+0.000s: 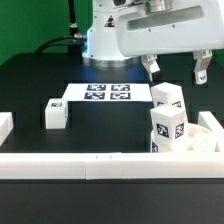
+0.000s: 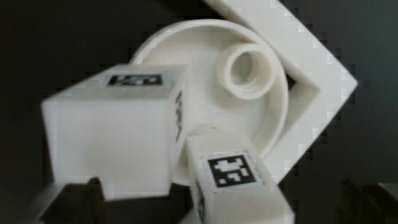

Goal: Assemble stool

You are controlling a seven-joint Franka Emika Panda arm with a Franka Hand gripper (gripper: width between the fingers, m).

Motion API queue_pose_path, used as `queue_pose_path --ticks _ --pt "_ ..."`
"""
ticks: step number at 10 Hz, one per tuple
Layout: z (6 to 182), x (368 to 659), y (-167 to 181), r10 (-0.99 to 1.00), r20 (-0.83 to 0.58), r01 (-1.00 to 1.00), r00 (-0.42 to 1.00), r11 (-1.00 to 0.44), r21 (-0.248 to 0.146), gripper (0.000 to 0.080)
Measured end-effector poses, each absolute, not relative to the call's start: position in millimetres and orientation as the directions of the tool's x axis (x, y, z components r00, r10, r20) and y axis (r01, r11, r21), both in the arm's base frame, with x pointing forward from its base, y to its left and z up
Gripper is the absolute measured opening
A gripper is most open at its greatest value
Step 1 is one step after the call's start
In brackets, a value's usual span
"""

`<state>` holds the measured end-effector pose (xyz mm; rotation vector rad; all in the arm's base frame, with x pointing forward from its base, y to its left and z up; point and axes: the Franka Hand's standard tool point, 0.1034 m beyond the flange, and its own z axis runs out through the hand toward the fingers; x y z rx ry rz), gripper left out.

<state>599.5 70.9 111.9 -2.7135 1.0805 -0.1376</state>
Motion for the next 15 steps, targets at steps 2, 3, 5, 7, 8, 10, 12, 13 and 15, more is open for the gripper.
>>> queue_pose_path --ticks 2,3,5,7,8,10,12,13,15 --pt "109.8 598 70 -0.367 0.091 -0.347 0.926 -0.920 -0.182 0.0649" --pt "107.8 596 69 -0.195 0.112 -0.177 0.974 -0.972 -0.157 0.0649" --pt "107.5 595 71 -0.011 0.151 0.007 0.989 -0.993 -0.119 0.0649" --pt "106.7 595 65 0.154 0.160 0.167 0.975 -0.983 -0.073 0.0649" --pt "106.3 595 63 0.269 0.164 0.279 0.949 -0.959 -0.041 0.0649" --pt "98.8 588 68 0.369 0.155 0.376 0.916 -0.927 -0.014 0.0649" --pt "97.6 585 68 0.354 0.135 0.361 0.925 -0.932 -0.027 0.0649" --pt "96.0 581 71 0.348 0.083 0.352 0.934 -0.935 -0.039 0.0649" --pt "92.1 579 75 0.391 -0.051 0.389 0.919 -0.920 -0.051 0.0649"
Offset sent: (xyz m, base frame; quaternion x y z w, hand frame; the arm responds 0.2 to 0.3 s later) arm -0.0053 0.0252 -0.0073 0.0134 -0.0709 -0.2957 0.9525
